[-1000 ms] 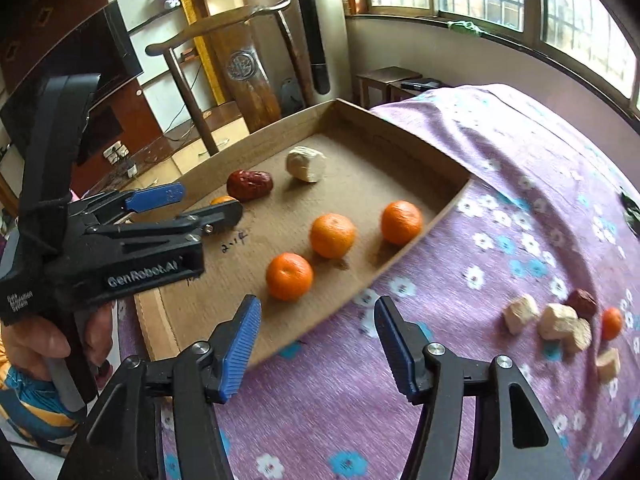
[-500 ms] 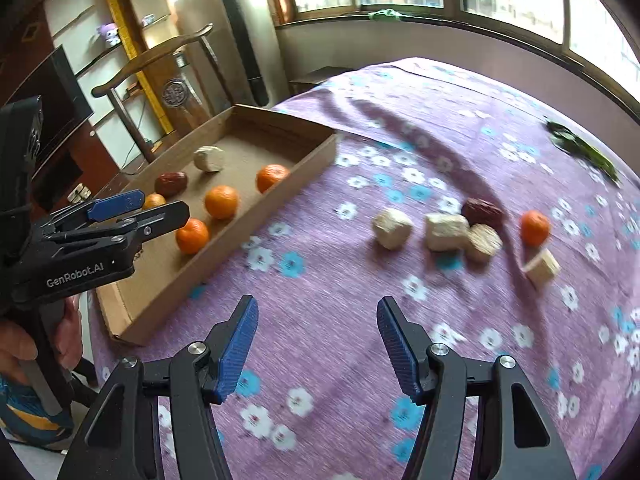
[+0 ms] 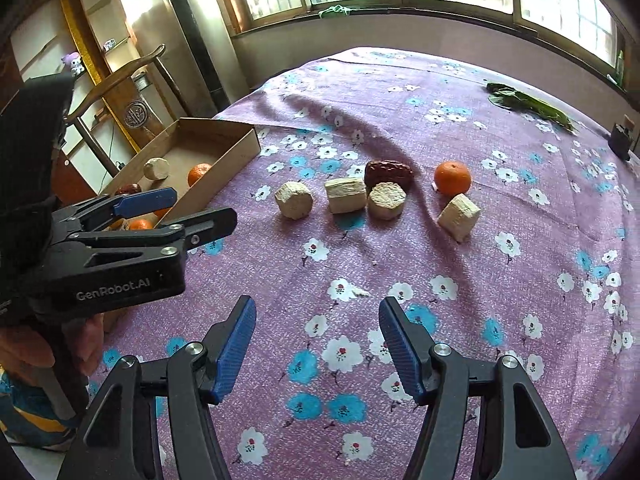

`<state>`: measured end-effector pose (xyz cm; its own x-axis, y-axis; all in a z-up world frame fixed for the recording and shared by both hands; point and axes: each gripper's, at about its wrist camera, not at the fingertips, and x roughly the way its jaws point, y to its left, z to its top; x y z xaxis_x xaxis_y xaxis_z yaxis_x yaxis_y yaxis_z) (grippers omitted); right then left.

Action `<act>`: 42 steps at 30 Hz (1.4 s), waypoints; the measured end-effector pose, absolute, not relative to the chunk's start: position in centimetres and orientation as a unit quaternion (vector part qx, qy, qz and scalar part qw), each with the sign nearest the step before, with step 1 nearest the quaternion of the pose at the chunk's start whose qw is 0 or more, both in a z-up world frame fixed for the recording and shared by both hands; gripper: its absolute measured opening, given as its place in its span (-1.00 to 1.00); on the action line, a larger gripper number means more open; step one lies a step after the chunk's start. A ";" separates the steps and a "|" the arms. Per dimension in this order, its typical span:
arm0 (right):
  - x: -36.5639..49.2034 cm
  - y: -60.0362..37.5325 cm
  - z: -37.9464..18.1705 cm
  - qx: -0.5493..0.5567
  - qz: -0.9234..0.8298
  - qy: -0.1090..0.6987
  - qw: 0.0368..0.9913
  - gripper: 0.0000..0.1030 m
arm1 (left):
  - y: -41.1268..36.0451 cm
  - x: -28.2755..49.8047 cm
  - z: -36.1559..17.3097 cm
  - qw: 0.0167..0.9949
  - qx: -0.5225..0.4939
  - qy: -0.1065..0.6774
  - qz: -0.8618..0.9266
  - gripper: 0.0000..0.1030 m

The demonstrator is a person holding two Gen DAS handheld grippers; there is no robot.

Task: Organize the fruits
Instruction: 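Move both open grippers back toward the table items, then grasp a white yam chunk with the left gripper while the right grasps another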

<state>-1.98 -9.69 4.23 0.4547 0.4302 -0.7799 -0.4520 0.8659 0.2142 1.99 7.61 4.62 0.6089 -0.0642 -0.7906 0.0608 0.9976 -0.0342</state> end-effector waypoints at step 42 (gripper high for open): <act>8.6 -4.8 1.3 -0.059 0.260 0.458 0.848 0.29 | 11.0 2.5 4.9 0.901 -0.015 0.434 -0.007 -0.57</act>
<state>8.65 -4.77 1.26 0.4457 0.3873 -0.8070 -0.4955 0.8576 0.1379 2.52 11.03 4.94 0.6236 -0.0245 -0.7814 -0.0006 0.9995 -0.0319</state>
